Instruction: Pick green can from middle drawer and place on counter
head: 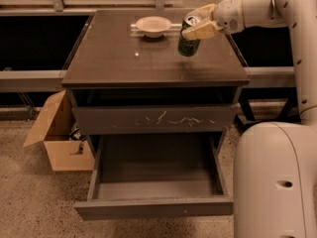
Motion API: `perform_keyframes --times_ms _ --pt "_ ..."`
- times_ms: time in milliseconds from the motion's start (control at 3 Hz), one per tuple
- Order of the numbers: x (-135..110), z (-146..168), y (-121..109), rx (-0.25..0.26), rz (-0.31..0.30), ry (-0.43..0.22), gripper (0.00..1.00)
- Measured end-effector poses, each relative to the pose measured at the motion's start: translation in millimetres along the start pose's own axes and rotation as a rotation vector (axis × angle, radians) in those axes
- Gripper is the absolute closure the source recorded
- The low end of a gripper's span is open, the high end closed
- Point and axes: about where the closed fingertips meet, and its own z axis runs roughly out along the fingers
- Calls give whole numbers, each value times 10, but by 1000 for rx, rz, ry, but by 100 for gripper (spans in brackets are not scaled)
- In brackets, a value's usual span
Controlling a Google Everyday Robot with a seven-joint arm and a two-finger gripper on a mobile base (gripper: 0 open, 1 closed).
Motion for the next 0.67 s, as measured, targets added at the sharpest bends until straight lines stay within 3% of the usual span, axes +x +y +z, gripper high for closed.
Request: perform_keyframes --times_ms 333,667 --pt "69 99 23 -22 33 18 100" --pt "147 164 26 -32 64 32 82"
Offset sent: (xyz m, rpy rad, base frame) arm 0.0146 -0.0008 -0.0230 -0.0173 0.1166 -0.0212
